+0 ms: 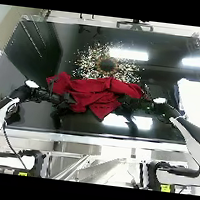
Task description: Fold the shirts.
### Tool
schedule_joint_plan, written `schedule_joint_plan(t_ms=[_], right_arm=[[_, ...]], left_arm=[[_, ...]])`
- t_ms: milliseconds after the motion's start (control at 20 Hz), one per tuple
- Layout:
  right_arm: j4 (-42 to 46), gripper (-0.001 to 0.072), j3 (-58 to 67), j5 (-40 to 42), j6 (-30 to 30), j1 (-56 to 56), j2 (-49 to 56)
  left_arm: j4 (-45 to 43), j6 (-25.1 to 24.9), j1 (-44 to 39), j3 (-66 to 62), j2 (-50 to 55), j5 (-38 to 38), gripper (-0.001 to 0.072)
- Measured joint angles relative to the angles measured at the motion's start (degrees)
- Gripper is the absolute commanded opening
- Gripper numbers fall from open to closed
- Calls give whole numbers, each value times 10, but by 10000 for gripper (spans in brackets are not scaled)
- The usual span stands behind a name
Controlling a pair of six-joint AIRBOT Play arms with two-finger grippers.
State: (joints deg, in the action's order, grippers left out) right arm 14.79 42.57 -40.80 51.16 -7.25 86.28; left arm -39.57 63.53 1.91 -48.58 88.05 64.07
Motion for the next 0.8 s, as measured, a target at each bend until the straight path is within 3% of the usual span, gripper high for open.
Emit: schedule_joint_plan(t_ms=[100, 150, 450, 500, 650, 700, 750, 800], right_arm=[[-20, 250, 10, 8, -14, 0, 11], [-31, 131, 16, 5, -19, 0, 14], [-50, 84, 31, -4, -31, 0, 22], [-52, 13, 32, -9, -32, 0, 22], [-52, 14, 33, -24, -33, 0, 22], [-52, 82, 34, -29, -33, 0, 22], [-52, 255, 34, -34, -33, 0, 22], [-52, 279, 34, -38, -34, 0, 22]], left_arm=[[-10, -2, -4, -14, 12, -9, 186], [-21, -4, -5, -21, 16, -17, 19], [-13, -5, -7, -44, 22, -5, 20], [-10, -5, -7, -45, 22, -4, 19], [-10, -6, -7, -47, 22, -3, 21], [-10, -6, -7, -47, 22, -3, 23], [-10, -6, -7, -48, 22, -3, 22], [-10, -6, -7, -48, 22, -2, 24]])
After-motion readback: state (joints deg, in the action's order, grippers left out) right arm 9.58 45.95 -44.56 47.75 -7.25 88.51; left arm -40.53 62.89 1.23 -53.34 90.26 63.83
